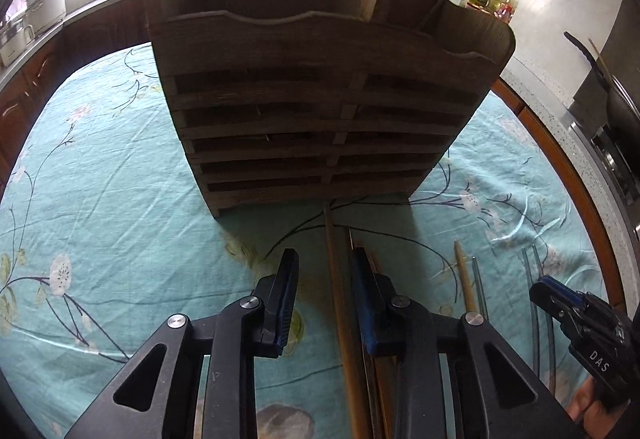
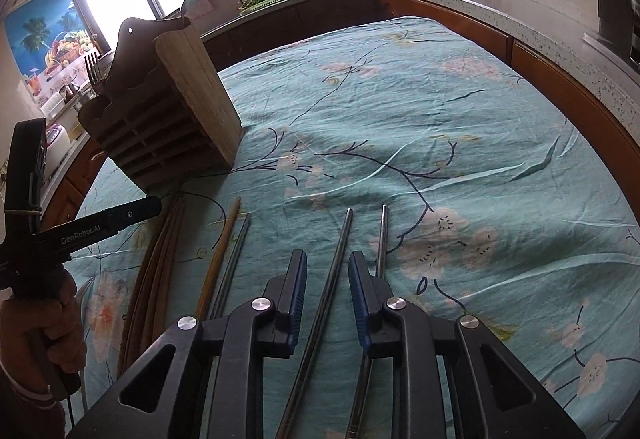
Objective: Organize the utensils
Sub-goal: 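Grasp a wooden chopstick with the left gripper while the right grasps a metal chopstick, then carry both chopsticks to the wooden holder and drop them in, opening both grippers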
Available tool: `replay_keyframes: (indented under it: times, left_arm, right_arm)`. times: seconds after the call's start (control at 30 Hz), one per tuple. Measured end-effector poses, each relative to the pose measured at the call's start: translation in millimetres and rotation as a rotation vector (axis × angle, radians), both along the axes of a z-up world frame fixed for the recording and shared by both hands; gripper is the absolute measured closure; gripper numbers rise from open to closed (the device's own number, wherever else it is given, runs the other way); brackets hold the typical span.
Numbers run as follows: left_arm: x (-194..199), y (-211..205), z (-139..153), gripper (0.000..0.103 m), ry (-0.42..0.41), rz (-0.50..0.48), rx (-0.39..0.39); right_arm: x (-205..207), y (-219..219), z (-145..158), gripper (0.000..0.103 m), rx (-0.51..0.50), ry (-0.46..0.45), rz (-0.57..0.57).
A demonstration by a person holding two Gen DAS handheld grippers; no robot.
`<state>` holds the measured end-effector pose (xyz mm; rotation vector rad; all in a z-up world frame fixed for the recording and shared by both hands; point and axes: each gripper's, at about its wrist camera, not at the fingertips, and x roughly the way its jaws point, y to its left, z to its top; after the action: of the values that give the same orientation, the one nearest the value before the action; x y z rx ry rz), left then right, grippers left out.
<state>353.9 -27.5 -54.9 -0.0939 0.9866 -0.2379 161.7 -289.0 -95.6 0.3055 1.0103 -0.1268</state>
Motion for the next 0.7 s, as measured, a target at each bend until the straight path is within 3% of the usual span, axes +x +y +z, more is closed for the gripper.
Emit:
replay_keyframes:
  times: [0.23,0.4,0.57,0.7]
  left_arm:
    - [3.4,-15.8,-9.4,0.086,-0.011,-0.042,0.091]
    - [-2.8,-25.8,-11.0,0.090,-0.016,-0.087,0.135]
    - [-8.4,-20.1,-9.7,0.099,-0.009,-0.101,0.097]
    - [-21.3,-6.9,-5.4,0.099,-0.007,-0.085,0.035]
  right_arm:
    - [8.4,0.3,-4.7,0.086,-0.024,0.023,0.012]
    - [19.7,12.9,-7.2,0.087,-0.124,0.055,0.062]
    - [23.2,20.0,-8.1,0.095,-0.189,0.067,0.110]
    - [17.5,15.1,-3.4,0.098,-0.110,0.050,0.093]
